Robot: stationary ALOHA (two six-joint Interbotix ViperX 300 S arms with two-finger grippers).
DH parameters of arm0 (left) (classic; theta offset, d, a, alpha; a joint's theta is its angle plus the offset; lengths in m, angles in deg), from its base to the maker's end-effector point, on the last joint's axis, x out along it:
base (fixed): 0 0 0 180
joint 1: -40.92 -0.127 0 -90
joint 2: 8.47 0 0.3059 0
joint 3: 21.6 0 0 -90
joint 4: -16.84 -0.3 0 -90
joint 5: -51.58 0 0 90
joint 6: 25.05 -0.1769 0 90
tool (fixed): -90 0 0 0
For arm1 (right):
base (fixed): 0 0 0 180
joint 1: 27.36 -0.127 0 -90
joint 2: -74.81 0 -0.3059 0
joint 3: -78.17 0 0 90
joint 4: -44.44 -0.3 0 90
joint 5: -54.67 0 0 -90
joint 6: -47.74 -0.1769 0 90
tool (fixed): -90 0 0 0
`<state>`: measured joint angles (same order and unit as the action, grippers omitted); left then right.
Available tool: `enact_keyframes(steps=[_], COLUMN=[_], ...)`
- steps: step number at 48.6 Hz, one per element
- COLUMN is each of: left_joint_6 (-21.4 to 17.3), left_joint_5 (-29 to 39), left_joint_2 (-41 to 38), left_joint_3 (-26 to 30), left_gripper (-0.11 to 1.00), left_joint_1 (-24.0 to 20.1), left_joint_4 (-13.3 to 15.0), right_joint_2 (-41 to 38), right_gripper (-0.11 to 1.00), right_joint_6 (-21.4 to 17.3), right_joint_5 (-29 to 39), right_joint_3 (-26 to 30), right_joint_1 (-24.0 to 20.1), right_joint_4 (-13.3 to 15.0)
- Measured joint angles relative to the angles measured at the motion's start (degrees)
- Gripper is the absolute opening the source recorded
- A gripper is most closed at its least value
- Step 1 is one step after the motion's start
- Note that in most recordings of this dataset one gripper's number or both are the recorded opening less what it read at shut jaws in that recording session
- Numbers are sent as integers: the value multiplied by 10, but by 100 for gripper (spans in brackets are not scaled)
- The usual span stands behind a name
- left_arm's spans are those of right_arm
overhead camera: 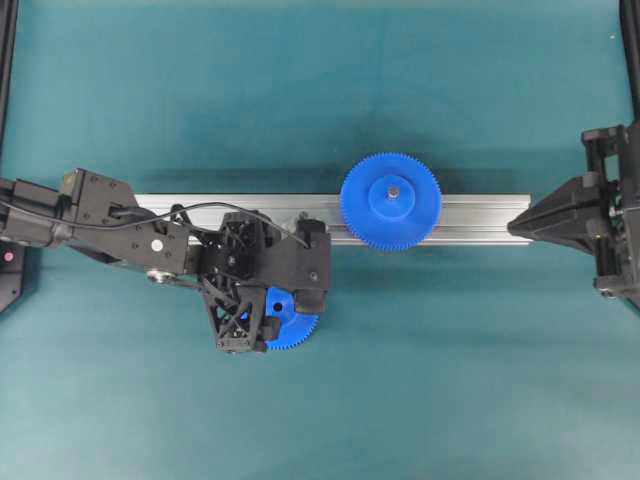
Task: Find the location of the shaft and insert the small gear.
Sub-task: 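Close the left gripper on the small blue gear's hub, then lift the small gear and carry it toward the empty shaft on the rail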
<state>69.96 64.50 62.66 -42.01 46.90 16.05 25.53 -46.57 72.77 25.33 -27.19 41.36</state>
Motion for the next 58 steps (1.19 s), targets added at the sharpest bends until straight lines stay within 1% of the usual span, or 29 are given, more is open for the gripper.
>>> enact_keyframes(steps=[8,19,32,45,58], left_joint_6=[4,8,7,9,6], left_joint_5=[11,26,28,28,33], left_joint_2=[-1,-6,-15,-23,-24], left_joint_3=[3,10,14,26,26], left_gripper=[93,93,93,93,93], left_joint_1=[3,25,25,18,13], left_joint_4=[0,0,0,0,0], right_joint_2=[20,33,33,33,34], right_gripper=[6,6,6,6,6], right_joint_6=[0,-2,-20,-20,-20], right_joint_5=[0,0,-15,-21,-22], right_joint_3=[-6,-11,-25,-28,-29], right_joint_1=[0,0,0,0,0], right_joint_4=[0,0,0,0,0])
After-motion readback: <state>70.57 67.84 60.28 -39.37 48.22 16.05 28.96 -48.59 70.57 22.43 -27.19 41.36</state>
